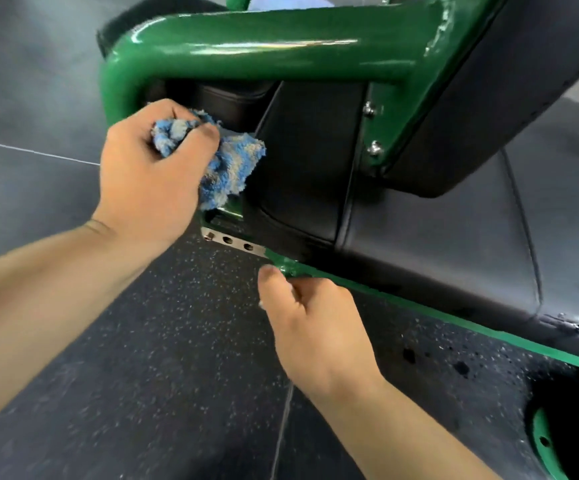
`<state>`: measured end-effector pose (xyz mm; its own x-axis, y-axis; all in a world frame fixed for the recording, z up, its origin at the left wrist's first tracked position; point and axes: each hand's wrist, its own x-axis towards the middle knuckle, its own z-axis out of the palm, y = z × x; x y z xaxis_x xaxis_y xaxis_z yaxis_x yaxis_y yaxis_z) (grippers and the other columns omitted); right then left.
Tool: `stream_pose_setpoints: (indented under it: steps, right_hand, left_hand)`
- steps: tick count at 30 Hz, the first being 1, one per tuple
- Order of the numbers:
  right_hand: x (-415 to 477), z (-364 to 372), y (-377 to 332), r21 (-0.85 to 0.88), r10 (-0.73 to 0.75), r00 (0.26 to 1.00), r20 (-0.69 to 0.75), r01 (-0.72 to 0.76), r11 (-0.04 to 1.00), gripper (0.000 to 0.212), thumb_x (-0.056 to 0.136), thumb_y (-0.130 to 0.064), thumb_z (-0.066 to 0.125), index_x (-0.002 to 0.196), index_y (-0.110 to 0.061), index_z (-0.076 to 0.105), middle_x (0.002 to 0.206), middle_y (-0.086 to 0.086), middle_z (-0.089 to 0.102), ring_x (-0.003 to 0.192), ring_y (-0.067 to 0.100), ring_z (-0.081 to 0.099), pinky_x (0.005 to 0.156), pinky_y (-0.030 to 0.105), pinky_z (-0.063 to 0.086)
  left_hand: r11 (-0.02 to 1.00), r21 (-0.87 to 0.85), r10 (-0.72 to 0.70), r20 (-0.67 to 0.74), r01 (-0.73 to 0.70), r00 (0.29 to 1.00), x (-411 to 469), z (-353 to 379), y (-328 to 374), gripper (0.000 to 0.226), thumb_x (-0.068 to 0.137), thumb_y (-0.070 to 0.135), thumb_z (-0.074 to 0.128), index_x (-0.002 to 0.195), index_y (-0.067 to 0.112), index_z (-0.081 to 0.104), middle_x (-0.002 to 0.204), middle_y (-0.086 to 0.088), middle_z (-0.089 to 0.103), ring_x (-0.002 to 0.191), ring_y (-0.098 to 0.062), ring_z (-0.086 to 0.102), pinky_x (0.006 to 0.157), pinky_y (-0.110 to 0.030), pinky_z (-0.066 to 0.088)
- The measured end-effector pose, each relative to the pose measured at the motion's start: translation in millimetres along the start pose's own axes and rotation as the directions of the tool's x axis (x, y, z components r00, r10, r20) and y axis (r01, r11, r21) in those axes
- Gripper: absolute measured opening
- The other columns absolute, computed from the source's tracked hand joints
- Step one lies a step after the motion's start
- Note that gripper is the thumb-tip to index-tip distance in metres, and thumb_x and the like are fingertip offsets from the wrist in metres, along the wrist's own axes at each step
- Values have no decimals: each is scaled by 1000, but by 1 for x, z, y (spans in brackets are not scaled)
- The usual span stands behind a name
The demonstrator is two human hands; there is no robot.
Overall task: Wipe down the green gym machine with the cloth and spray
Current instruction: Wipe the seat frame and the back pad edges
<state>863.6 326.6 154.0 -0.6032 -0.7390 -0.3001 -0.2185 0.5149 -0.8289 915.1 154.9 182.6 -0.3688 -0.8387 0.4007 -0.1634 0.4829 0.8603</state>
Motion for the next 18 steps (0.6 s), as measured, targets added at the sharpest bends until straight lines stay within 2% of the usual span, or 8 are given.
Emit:
stream_pose_setpoints:
  steps: [2, 4, 6, 8, 10, 14, 16, 18]
  right_hand:
    - [4, 1, -10, 39, 25, 999, -25, -24, 999, 61, 79, -70, 33, 46, -20, 43, 37, -6, 32, 42, 14, 41, 76, 44, 57]
    - [10, 6, -20, 51, -4, 998, -56, 7, 999, 59, 77, -70, 32, 45, -23, 44, 37, -6, 34, 41, 12, 33, 67, 37, 56]
    - [14, 11, -29, 27, -68, 994, -82, 70, 997, 55, 78, -66, 31, 46, -24, 46, 39, -5, 37, 42, 11, 30, 50, 33, 39]
    - [20, 17, -39, 21, -71, 996, -59, 72, 997, 55, 79, -64, 30, 48, -22, 47, 41, -5, 39, 43, 12, 32, 50, 31, 30]
    - [27, 19, -53, 40, -41, 999, -26, 42, 998, 59, 78, -68, 30, 50, -19, 46, 42, -4, 40, 44, 14, 35, 53, 33, 34]
    - [42, 16, -76, 28, -63, 996, -69, 65, 997, 62, 81, -67, 33, 44, -20, 48, 39, -5, 40, 37, 10, 33, 45, 26, 31]
    - [41, 18, -78, 2, -60, 998, -35, 61, 998, 57, 83, -64, 31, 45, -28, 53, 41, -7, 46, 39, 9, 40, 44, 27, 34]
    - [36, 24, -69, 3, 13, 999, 48, -13, 1000, 51, 79, -68, 30, 53, -34, 57, 51, -5, 54, 50, 9, 51, 57, 31, 45]
  left_hand:
    - [996, -72, -64, -36, 62, 997, 4, -1, -5, 25, 83, 28, 61, 62, 21, 48, 51, 13, 45, 56, -8, 41, 52, -24, 34]
    - [985, -137, -117, -68, 107, 991, 8, -7, -14, 24, 82, 27, 61, 63, 22, 48, 54, 11, 43, 59, -10, 40, 54, -26, 33]
    - [971, -170, -185, -78, 170, 980, 10, -11, -22, 21, 81, 28, 60, 64, 21, 50, 59, 3, 43, 61, -13, 41, 56, -27, 33]
    - [940, -236, -273, -91, 246, 958, 11, -13, -31, 19, 79, 30, 60, 68, 17, 52, 63, -3, 42, 63, -15, 40, 58, -29, 34]
    - [893, -323, -354, -79, 312, 932, 11, -13, -40, 19, 83, 29, 60, 69, 18, 53, 67, -6, 44, 66, -16, 42, 61, -31, 36]
    - [770, -470, -437, 104, 431, 894, 2, -4, -51, 22, 95, 25, 52, 74, 17, 53, 74, -8, 52, 68, -14, 51, 58, -23, 44]
    - [684, -525, -451, 241, 507, 859, -4, 3, -53, 23, 93, 30, 50, 89, 8, 58, 86, -17, 62, 80, -20, 59, 72, -30, 50]
    - [594, -558, -450, 367, 580, 814, -5, 13, -51, 31, 96, 31, 47, 107, 5, 60, 110, -22, 66, 103, -30, 63, 90, -42, 51]
